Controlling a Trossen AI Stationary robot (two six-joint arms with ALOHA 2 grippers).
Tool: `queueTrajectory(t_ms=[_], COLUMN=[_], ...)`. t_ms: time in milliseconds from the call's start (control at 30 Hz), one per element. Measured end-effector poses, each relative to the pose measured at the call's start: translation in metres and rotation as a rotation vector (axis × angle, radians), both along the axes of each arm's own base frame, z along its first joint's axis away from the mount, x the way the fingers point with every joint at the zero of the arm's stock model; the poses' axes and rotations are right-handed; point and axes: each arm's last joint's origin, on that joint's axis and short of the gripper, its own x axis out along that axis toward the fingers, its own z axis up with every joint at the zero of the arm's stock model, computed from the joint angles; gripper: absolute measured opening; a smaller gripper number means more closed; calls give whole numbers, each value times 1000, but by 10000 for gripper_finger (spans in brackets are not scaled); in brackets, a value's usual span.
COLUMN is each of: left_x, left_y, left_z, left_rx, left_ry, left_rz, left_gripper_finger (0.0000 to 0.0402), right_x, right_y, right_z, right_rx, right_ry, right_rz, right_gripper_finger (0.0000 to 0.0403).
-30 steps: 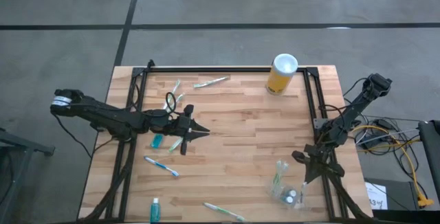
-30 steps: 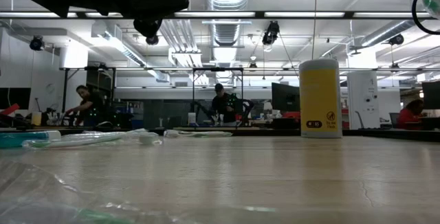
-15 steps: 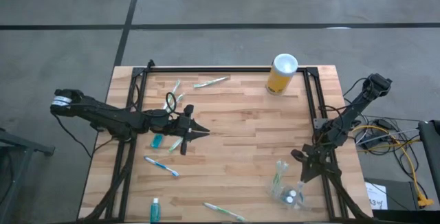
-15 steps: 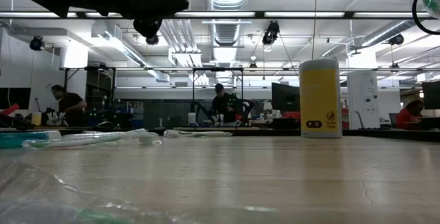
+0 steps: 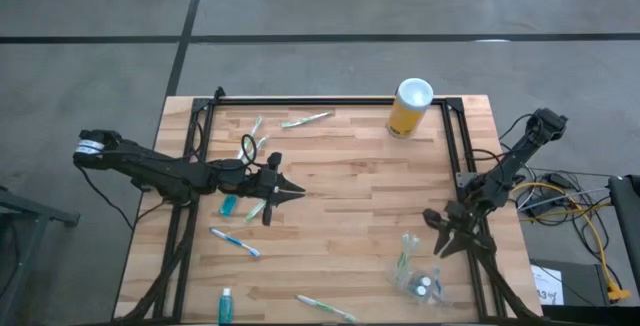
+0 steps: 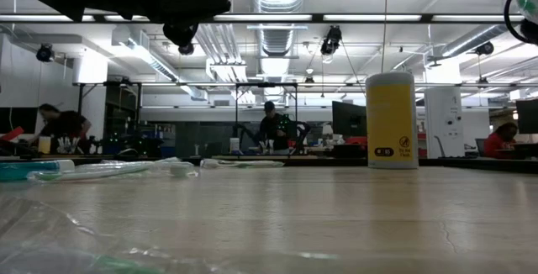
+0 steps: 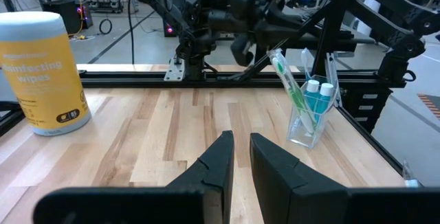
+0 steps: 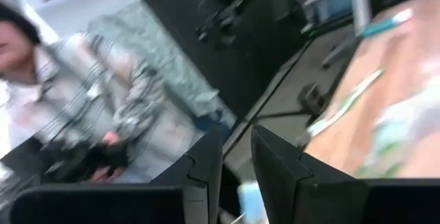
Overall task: Pick & Place toothbrushing station
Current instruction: Move the transparent organizer to the center of the table
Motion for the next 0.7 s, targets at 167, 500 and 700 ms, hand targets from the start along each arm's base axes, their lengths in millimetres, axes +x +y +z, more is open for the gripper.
queueTrajectory(t_ms=[167, 500, 700], left_x=[0, 0, 0], left_y=[0, 0, 0], left_z=[0, 0, 0], left_rx=[0, 0, 0], left_ry=[0, 0, 0], left_rz=[0, 0, 0], left_gripper_finger=[53, 53, 53], right_x=[0, -2, -4], right_y=[-6, -20, -27], right_z=[5, 15, 23], right_rx=[42, 124, 246], right_ry=[-24, -82, -45], right_rz=[-161, -458, -590], right_gripper_finger=[75, 73, 73])
